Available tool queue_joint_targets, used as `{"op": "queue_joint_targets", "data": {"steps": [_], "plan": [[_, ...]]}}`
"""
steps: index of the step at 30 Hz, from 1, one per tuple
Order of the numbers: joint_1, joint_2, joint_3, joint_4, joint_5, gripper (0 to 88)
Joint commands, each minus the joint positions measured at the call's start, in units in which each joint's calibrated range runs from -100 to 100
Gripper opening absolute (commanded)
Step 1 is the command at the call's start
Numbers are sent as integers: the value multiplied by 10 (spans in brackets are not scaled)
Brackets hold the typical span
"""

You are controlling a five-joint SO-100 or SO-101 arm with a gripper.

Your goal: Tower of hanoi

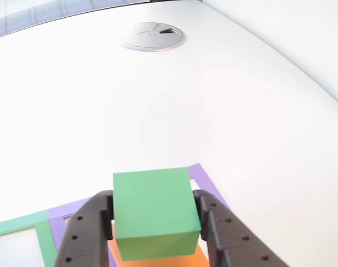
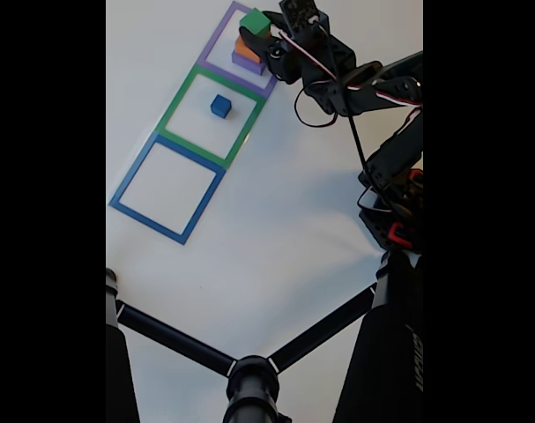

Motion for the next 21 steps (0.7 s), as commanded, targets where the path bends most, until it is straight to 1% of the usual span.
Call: {"op": "queue_joint_targets", "data": {"steps": [1, 6, 10, 12, 17, 21], "plan": [[-12, -136, -41, 140, 0, 80], [-16, -248, -90, 322, 0, 78], [-15, -298, -142, 437, 0, 75], [-14, -316, -188, 516, 0, 75], [-19, -356, -360, 776, 0, 76], [-35, -358, -536, 996, 0, 76]]}}
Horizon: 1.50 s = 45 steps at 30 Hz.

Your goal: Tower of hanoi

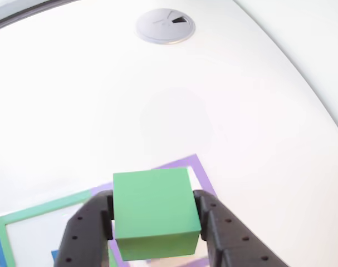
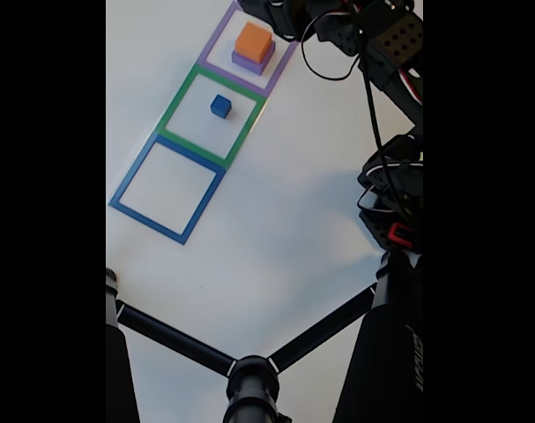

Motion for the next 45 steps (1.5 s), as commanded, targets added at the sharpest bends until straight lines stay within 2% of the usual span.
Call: {"op": "queue_joint_targets", "data": {"steps": [1, 5, 10, 27, 32, 37, 45], "plan": [[-27, -27, -218, 256, 0, 76], [-69, -26, -356, 397, 0, 76], [-150, -32, -445, 474, 0, 75], [-441, -128, -455, 530, 0, 76], [-500, -140, -410, 521, 0, 76], [-513, -173, -307, 482, 0, 77], [-501, -250, -67, 300, 0, 78]]}}
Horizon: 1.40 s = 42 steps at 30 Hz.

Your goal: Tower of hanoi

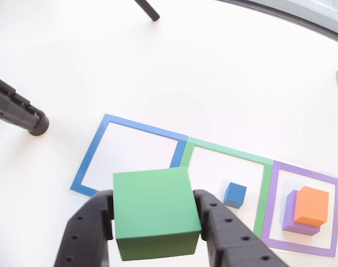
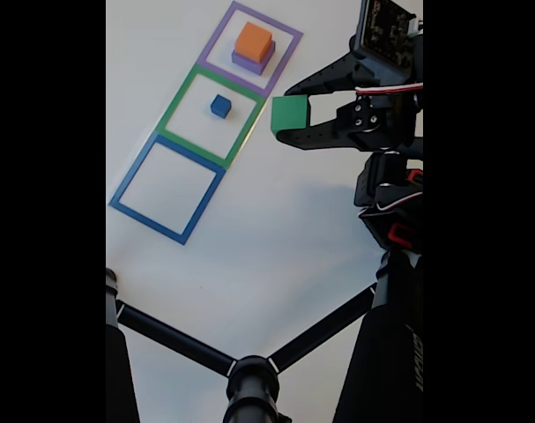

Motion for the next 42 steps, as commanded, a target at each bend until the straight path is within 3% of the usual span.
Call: {"op": "queue_joint_targets", "data": {"steps": [1, 13, 18, 25, 32, 42], "plan": [[8, -31, 101, -94, 4, 78], [-35, 6, 486, -534, 4, 79], [-65, 118, 576, -763, 4, 79], [-69, 313, 592, -985, 4, 81], [-51, 467, 585, -1132, 4, 81], [-63, 630, 522, -1236, 4, 82]]}}
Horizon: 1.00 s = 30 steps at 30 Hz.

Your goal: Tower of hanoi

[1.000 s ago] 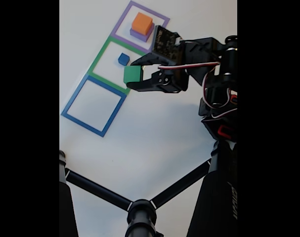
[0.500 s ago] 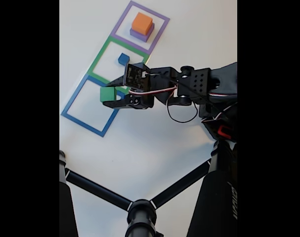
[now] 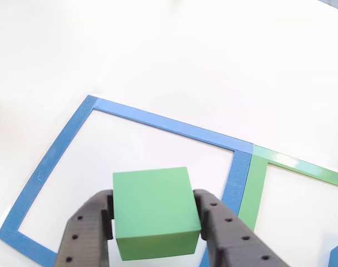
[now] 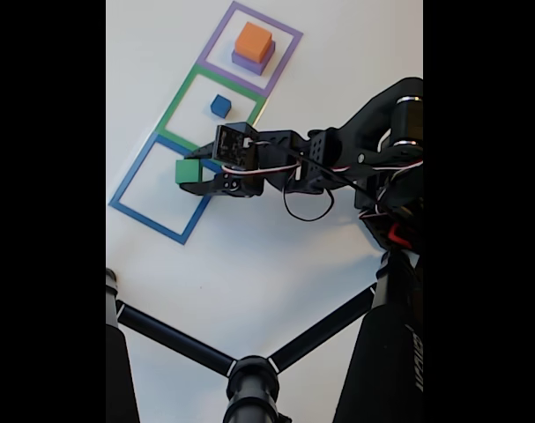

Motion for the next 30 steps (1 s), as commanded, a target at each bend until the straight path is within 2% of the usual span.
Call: {"op": "queue_joint_targets", "data": {"steps": [1, 11, 18, 30], "plan": [[-10, 53, -51, -51, 4, 82], [-23, 164, -101, -123, 4, 84], [-16, 192, -115, -135, 4, 89], [-10, 209, -108, -156, 4, 147]]}}
